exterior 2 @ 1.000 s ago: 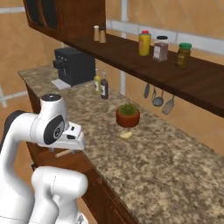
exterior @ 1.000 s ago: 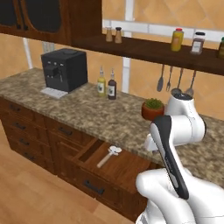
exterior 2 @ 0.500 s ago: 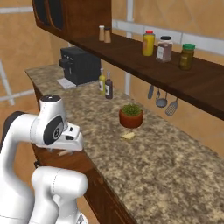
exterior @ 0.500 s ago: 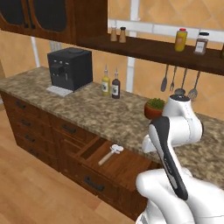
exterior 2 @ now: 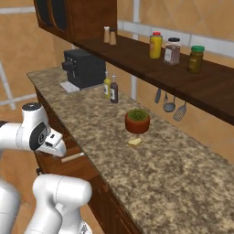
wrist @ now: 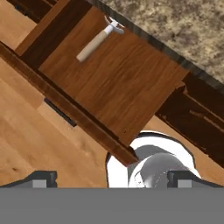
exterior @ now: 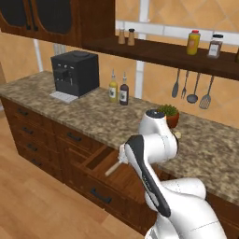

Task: Pick the pizza cutter from the drawer and place it on the counter.

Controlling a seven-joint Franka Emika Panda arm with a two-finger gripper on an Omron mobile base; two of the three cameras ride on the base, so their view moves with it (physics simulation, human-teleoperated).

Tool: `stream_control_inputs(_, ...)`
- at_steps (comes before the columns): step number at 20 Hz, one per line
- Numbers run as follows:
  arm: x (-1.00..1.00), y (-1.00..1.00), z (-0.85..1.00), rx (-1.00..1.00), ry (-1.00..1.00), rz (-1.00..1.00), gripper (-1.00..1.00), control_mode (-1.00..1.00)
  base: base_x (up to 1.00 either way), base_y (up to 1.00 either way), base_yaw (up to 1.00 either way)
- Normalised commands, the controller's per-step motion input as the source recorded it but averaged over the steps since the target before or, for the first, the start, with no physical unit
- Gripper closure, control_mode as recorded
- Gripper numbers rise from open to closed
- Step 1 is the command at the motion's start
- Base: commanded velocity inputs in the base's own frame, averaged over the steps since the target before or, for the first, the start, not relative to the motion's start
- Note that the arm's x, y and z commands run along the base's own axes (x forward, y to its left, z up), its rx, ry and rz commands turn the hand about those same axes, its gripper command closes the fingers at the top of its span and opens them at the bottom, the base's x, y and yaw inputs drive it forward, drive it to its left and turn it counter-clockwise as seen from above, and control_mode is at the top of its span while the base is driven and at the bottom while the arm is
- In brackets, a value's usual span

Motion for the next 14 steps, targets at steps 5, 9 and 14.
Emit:
stream_control_inputs(5, 0.63, 0.70, -0.33, 0.00, 0.00, -0.19, -1.00, -1.00, 0.00, 0.00, 0.00)
stream_control_inputs(9, 0.55, 0.04, -0.11, 0.02, 0.00, -0.12, -1.00, -1.00, 0.00, 0.00, 0.00)
stream_control_inputs(14, 0.53, -0.05, -0.24, 0.05, 0.00, -0.01, -1.00, -1.00, 0.00, 0.00, 0.00)
